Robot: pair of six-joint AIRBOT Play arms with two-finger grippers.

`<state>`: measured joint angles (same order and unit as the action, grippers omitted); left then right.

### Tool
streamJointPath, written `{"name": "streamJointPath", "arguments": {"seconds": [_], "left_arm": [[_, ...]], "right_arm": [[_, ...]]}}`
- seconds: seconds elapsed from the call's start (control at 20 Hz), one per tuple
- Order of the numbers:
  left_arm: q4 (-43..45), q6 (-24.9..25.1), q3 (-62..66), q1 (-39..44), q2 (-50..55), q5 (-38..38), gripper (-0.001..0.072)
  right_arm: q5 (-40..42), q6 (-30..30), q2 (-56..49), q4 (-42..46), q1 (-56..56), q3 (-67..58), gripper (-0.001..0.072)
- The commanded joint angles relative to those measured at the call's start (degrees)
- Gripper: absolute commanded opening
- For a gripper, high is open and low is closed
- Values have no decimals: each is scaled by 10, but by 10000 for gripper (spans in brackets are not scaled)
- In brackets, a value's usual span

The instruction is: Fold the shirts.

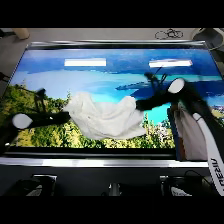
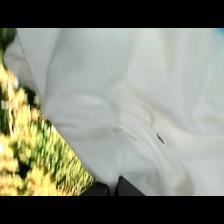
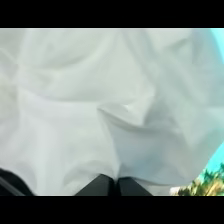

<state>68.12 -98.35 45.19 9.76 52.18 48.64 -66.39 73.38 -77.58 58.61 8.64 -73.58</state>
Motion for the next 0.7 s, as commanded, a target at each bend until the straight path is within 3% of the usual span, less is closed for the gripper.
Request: {"name": "streamJointPath", "arguments": {"seconds": [0.0, 0.15, 0.25, 0.45, 0.65], "left_arm": [[147, -24, 179, -34, -94, 38, 22], [241, -43, 378, -109, -134, 39, 23], [250, -52, 468, -165, -141, 39, 23], [238, -52, 514, -190, -139, 42, 24], [233, -45, 501, -189, -87, 76, 25]], "right_arm": [[89, 56, 82, 7, -39, -160, 18], [156, 104, 161, 55, -101, -266, 19], [138, 143, 206, 83, -133, -290, 19], [10, 155, 249, 100, -142, -290, 19], [-181, 204, 216, 138, -141, -258, 19]]}}
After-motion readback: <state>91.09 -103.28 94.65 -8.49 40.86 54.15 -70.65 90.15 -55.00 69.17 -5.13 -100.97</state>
